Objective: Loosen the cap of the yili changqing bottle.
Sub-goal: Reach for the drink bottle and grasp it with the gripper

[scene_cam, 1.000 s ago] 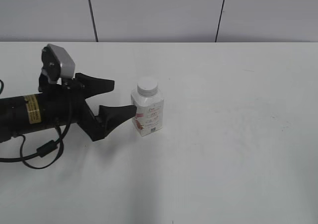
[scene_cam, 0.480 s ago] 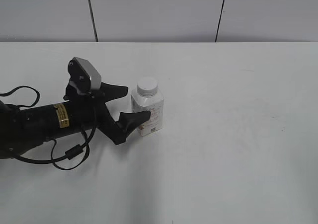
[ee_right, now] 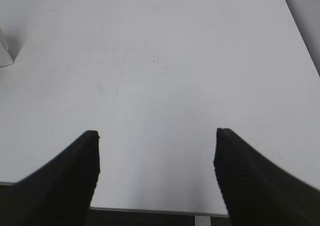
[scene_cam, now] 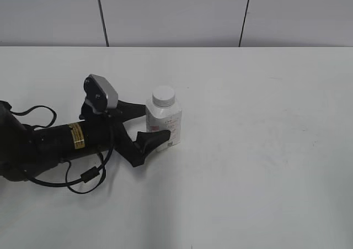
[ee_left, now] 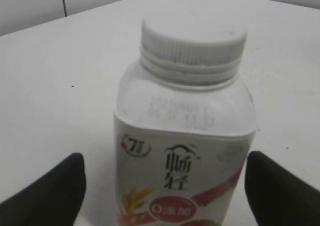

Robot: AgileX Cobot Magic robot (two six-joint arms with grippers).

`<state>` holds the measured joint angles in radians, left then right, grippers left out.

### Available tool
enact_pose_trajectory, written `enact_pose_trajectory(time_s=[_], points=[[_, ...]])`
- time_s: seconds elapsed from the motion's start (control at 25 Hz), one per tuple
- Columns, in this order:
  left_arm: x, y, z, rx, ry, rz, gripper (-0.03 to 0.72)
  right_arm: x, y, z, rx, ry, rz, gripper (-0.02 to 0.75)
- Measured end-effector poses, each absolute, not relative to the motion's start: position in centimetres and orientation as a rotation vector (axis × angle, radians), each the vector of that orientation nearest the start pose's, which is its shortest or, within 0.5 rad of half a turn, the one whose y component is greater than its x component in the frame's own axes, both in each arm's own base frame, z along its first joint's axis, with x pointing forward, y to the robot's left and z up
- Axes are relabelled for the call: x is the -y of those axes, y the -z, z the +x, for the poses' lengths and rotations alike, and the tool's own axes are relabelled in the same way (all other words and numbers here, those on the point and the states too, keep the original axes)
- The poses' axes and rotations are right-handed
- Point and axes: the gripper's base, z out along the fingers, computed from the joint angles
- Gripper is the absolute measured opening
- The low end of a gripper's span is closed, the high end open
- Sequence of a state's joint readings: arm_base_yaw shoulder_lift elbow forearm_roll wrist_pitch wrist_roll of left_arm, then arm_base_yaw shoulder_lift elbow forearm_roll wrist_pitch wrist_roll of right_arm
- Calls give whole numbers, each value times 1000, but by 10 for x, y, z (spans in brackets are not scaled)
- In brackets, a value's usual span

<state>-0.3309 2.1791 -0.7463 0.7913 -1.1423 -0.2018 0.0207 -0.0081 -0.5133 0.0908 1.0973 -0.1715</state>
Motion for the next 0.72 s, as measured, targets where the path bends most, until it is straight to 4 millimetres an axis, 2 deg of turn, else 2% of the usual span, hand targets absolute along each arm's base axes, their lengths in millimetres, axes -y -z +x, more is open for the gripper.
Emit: enact_pose_trajectory(time_s=[0.16,0.44,0.56,0.72], points=[[166,-61,300,-1660,781,939,587,-7,-278,-10,-2046,-15,-205,566],[169,-59,306,-1636,789,947,579,-7,-278,-10,-2046,-15,-205,566],[170,-59,305,-1632,794,956,533,-7,-278,-10,-2046,-15,-205,566],[170,-59,304,-1628,800,967,424,-7,-278,-10,-2046,-15,-205,566]])
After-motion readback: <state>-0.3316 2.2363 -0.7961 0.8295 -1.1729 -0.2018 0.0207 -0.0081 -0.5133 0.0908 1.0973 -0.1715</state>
